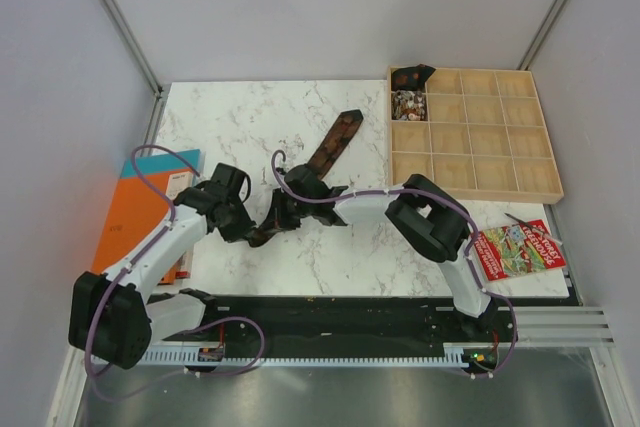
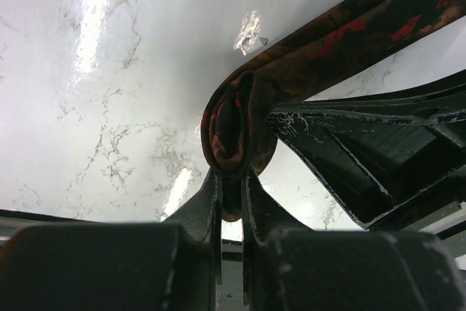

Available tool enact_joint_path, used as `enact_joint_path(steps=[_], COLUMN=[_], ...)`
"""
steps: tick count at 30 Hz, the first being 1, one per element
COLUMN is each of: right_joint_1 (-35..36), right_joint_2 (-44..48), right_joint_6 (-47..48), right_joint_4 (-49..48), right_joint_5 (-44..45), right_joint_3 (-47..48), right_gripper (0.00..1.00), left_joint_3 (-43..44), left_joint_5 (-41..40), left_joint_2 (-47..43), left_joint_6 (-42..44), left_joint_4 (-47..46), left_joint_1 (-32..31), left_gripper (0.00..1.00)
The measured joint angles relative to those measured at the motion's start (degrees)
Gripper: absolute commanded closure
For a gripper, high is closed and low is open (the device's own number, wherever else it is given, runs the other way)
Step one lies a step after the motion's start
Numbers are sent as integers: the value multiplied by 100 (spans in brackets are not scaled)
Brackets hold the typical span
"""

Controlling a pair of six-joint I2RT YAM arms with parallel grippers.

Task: Roll the ties
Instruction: Roll the tie at the center of the board.

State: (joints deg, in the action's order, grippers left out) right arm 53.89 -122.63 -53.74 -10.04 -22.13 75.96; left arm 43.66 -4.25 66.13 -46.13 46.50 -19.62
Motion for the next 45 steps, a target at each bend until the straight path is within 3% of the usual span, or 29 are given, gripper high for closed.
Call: enact_joint_path(steps=[23,45], right_joint_1=[208,-184], right_joint_2=[-28,-173], right_joint_6=[-74,-50], right_joint_4=[79,81], right_joint_5=[164,-68], right_joint_3=[85,-116], right_gripper=[98,94], left_joint_3=[881,1674], left_joint_5=[216,588], left_joint_2=[1220,2610], left_joint_6=[726,1102], left_joint_4=[446,227], left_joint_1=[4,4], left_gripper=[98,98])
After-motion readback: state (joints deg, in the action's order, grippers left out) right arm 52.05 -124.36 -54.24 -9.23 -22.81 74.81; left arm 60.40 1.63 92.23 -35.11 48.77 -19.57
